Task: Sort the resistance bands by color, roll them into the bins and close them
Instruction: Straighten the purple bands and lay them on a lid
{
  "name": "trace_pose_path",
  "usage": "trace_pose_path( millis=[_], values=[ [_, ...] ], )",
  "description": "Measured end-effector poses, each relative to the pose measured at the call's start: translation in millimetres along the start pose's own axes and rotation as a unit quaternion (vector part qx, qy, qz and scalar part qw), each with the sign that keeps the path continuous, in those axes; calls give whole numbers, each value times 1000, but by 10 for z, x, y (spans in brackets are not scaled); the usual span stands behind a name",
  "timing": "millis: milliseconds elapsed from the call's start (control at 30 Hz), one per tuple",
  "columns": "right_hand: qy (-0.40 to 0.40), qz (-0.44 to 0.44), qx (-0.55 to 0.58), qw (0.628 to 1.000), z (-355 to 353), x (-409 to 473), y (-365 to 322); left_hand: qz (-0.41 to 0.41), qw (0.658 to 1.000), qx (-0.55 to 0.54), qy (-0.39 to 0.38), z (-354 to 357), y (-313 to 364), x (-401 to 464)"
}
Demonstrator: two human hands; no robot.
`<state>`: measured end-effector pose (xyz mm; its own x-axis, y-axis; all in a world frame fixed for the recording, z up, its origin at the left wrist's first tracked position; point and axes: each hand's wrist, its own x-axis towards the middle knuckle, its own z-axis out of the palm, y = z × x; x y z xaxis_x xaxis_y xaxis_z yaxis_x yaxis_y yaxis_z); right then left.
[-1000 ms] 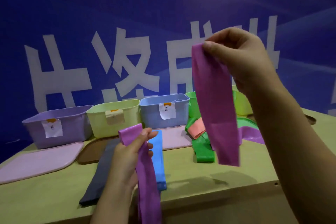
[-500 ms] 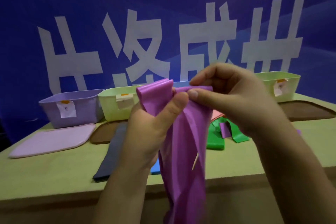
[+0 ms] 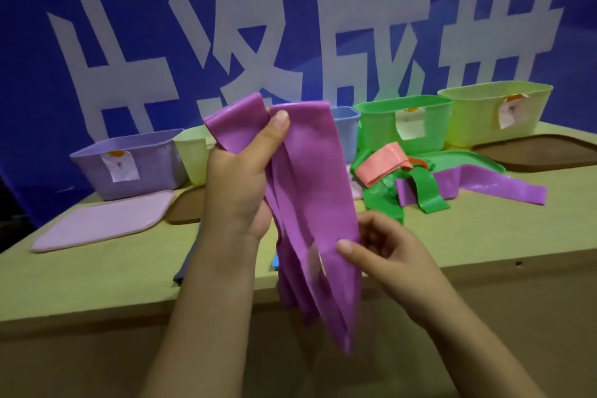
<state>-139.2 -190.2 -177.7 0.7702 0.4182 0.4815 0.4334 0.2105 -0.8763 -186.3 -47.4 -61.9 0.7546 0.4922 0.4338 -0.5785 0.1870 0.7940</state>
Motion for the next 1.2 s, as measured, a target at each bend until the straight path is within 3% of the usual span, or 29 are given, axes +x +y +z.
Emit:
trace_pose_path(
  millis=[167,267,400,733,867,1067,1200],
  values=[
    [-14,70,-8,997,-11,-263,407,-29,999,-24,18,-13,-70,114],
    [-57,124,56,989,-15,-401,510,-19,999,-30,30,-43,-22,175],
    [-119,152,-20,981,31,-513,614,-21,999,-7,38,-73,-9,222],
    [25,38,-69,997,-3,-670,834,-27,998,14,60,-263,-62,327],
    [-2,92,-7,996,20,-733,775,-30,998,27,52,-268,-78,373],
    [78,137,100,982,41,-759,784,-36,998,18,52,-271,-106,416],
    [80,151,99,980,28,-755,753,-33,997,34,62,-286,-117,432]
  ],
)
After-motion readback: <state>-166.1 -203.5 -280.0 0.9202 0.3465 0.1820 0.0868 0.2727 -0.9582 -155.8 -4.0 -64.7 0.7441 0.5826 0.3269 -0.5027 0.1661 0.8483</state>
